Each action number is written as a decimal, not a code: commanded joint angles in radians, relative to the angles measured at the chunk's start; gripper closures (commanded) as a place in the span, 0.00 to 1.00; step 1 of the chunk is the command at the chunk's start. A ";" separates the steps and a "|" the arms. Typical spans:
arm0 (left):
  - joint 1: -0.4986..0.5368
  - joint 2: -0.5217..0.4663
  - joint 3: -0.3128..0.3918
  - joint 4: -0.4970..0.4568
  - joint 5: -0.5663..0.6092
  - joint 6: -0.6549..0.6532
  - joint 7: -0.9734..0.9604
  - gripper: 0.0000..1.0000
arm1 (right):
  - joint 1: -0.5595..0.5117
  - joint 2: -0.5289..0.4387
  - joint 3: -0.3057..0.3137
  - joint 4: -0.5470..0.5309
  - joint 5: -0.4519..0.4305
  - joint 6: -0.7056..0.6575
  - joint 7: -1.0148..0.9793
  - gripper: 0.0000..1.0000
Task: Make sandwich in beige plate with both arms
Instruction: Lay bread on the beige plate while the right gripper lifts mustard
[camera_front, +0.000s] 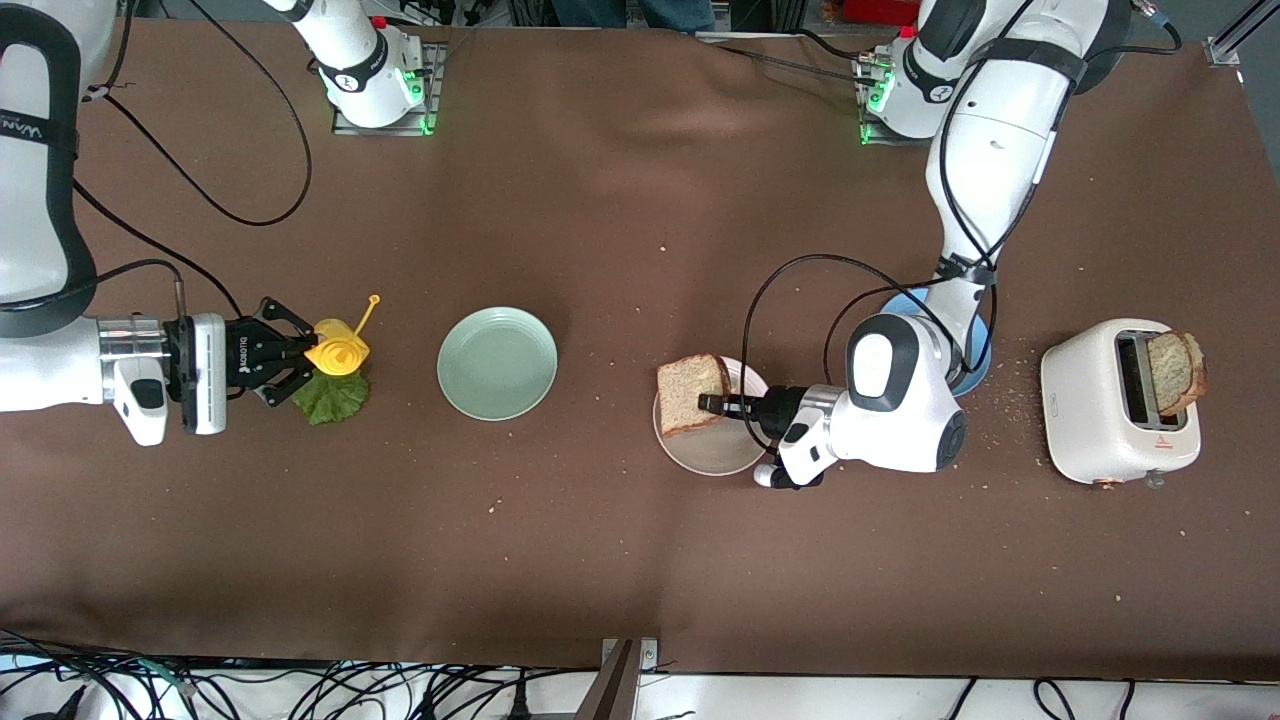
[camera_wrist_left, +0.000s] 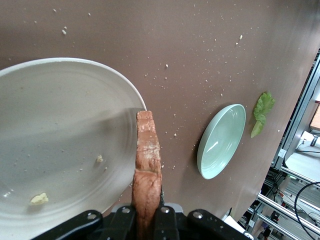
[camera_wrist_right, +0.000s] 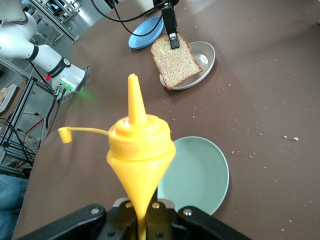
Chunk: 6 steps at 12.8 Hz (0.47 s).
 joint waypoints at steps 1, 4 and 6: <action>-0.008 0.012 0.007 0.009 -0.037 0.015 0.013 1.00 | 0.019 0.012 -0.003 0.031 -0.021 -0.008 0.055 1.00; -0.004 0.023 0.010 0.009 -0.025 0.017 0.016 0.17 | 0.049 0.012 -0.004 0.031 -0.026 0.024 0.121 1.00; 0.000 0.023 0.018 0.009 -0.022 0.017 0.016 0.02 | 0.082 0.012 -0.006 0.031 -0.047 0.058 0.176 1.00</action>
